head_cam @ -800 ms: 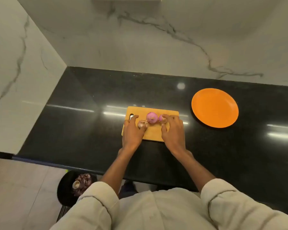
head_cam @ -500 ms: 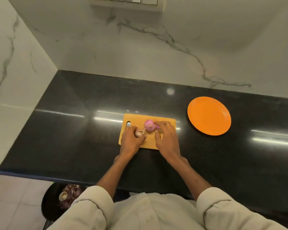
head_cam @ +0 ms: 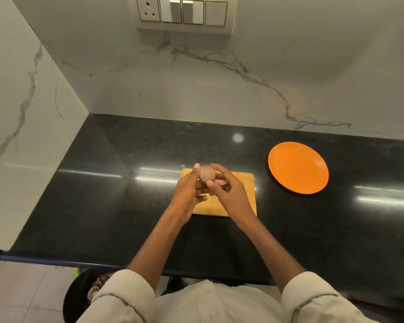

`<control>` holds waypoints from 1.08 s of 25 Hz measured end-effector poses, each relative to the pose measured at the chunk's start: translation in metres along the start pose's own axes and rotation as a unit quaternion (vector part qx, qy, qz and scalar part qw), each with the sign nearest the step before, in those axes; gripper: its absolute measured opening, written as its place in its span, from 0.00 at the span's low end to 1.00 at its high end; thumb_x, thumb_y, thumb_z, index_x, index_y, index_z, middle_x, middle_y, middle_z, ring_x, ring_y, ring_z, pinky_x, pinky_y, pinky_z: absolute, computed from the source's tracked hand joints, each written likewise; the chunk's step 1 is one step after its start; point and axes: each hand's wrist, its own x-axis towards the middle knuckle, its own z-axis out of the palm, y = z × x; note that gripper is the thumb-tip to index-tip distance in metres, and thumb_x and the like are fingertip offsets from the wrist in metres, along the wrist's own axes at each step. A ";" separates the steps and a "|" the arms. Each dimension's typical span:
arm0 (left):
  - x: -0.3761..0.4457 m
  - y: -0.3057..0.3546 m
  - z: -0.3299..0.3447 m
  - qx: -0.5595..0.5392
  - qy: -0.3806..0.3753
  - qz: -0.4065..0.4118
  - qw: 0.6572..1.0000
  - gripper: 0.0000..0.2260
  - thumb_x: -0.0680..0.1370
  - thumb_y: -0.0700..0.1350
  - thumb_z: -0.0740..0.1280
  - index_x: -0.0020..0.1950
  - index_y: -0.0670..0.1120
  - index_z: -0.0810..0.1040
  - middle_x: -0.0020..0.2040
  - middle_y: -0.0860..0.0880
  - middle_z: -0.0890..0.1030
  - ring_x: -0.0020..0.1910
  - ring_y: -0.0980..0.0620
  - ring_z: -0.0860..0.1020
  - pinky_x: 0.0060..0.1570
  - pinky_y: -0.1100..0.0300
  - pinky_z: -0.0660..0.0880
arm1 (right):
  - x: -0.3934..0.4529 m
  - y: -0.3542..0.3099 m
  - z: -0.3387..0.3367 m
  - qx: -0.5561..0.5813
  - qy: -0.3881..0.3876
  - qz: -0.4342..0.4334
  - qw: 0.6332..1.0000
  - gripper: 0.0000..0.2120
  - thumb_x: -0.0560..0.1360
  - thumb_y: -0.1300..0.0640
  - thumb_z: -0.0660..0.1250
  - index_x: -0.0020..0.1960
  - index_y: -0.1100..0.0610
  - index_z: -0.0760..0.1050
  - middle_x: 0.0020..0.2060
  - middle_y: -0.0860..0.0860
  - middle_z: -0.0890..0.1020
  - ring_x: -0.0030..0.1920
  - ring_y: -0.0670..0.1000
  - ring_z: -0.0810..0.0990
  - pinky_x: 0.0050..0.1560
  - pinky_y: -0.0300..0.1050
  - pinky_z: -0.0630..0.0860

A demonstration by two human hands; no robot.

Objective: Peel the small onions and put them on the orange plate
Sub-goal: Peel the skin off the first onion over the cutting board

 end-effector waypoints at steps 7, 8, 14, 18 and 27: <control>-0.003 -0.004 0.007 0.116 0.015 0.013 0.993 0.19 0.86 0.62 0.60 0.61 0.51 0.84 0.56 0.47 0.87 0.54 0.49 0.84 0.48 0.56 0.78 | -0.002 0.010 -0.004 -0.009 0.037 0.045 0.998 0.18 0.81 0.53 0.72 0.70 0.42 0.79 0.59 0.46 0.84 0.61 0.47 0.82 0.63 0.51 0.81; -0.003 -0.006 0.006 0.132 0.026 0.048 0.990 0.14 0.87 0.58 0.62 0.60 0.52 0.83 0.55 0.48 0.87 0.54 0.49 0.84 0.46 0.58 0.78 | -0.001 0.011 -0.007 0.002 0.049 0.051 0.998 0.15 0.83 0.55 0.70 0.68 0.45 0.81 0.58 0.48 0.85 0.59 0.48 0.83 0.58 0.48 0.81; -0.006 -0.024 0.018 0.004 0.018 -0.009 1.000 0.16 0.85 0.53 0.69 0.62 0.41 0.83 0.57 0.39 0.87 0.51 0.45 0.86 0.44 0.58 0.83 | -0.005 0.009 -0.003 0.014 0.082 0.086 0.993 0.11 0.85 0.59 0.65 0.58 0.47 0.84 0.57 0.49 0.83 0.55 0.49 0.84 0.49 0.40 0.83; -0.001 -0.012 0.011 -0.064 0.081 -0.048 0.993 0.18 0.80 0.56 0.74 0.56 0.41 0.81 0.51 0.40 0.87 0.47 0.46 0.89 0.44 0.57 0.85 | -0.013 0.008 -0.005 0.039 0.001 0.062 0.997 0.12 0.82 0.53 0.71 0.65 0.45 0.82 0.59 0.43 0.82 0.59 0.45 0.81 0.52 0.38 0.82; -0.008 -0.007 0.005 0.123 -0.018 0.094 0.988 0.10 0.82 0.40 0.73 0.63 0.49 0.85 0.54 0.46 0.89 0.54 0.47 0.88 0.53 0.51 0.86 | -0.005 0.012 -0.022 0.105 0.046 0.092 0.989 0.14 0.84 0.56 0.69 0.68 0.48 0.81 0.57 0.49 0.86 0.56 0.51 0.86 0.50 0.47 0.84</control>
